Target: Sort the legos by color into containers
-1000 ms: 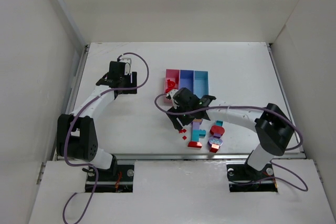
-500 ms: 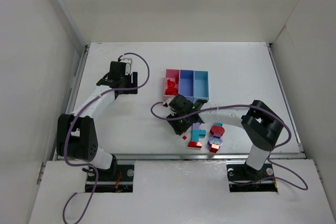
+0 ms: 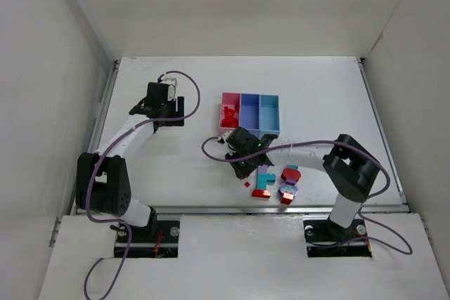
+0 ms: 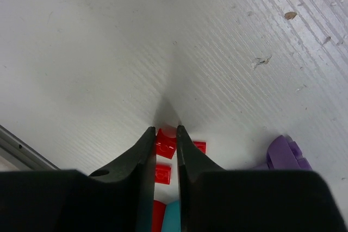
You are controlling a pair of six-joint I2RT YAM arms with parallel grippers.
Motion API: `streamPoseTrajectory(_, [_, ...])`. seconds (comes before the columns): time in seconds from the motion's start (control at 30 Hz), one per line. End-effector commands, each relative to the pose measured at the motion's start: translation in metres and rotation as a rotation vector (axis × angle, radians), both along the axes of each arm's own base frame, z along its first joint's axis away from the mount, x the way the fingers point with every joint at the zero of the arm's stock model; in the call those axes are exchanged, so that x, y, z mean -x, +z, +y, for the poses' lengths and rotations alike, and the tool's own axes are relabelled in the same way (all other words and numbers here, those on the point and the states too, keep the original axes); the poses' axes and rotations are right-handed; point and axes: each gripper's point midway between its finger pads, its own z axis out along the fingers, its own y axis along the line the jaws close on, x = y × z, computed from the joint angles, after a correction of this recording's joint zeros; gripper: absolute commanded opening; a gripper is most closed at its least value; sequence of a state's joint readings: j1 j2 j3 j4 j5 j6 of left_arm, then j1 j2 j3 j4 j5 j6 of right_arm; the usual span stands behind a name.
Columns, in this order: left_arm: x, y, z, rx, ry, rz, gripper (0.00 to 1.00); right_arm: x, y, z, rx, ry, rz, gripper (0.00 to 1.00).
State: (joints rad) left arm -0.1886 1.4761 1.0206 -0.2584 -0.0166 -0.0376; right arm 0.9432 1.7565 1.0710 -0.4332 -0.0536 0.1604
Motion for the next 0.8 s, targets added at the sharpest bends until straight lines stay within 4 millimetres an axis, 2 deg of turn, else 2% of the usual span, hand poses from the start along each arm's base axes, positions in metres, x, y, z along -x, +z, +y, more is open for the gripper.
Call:
streamPoseTrajectory(0.0, [0.0,0.006,0.001,-0.006,0.0,-0.03,0.66,0.002,0.01,0.009,-0.043,0.007,-0.011,0.11])
streamPoseTrajectory(0.1, [0.0,0.006,0.001,-0.006,0.0,-0.03,0.66,-0.003,0.019,0.012,-0.055,0.002,-0.031,0.01])
streamPoseTrajectory(0.17, [0.0,0.006,0.001,-0.006,0.0,-0.03,0.66,-0.009,0.036,0.018,-0.085,-0.003,-0.062,0.0])
streamPoseTrajectory(0.23, [0.0,0.006,0.001,-0.006,0.0,-0.03,0.66,-0.017,0.045,0.021,-0.087,-0.016,-0.092,0.0])
streamPoseTrajectory(0.37, [0.0,0.006,0.001,-0.012,-0.006,-0.03,0.66,-0.016,0.047,0.015,-0.055,-0.024,-0.089,0.06])
streamPoseTrajectory(0.43, [0.0,0.006,0.001,-0.012,-0.006,-0.03,0.66,-0.015,0.044,0.013,-0.045,-0.016,-0.088,0.0])
streamPoseTrajectory(0.53, [0.0,0.006,0.001,-0.012,-0.006,-0.03,0.66,-0.016,0.045,0.014,-0.053,-0.016,-0.093,0.0])
streamPoseTrajectory(0.67, [0.0,0.006,0.001,-0.012,-0.006,-0.03,0.66,-0.037,0.075,0.028,-0.098,-0.044,-0.177,0.0])
streamPoseTrajectory(0.7, [0.0,0.006,0.001,-0.012,-0.006,-0.03,0.66,-0.047,0.093,0.036,-0.129,-0.056,-0.217,0.0])
streamPoseTrajectory(0.77, [0.0,0.006,0.001,-0.012,-0.006,-0.03,0.66,-0.062,0.115,0.043,-0.152,-0.088,-0.282,0.0])
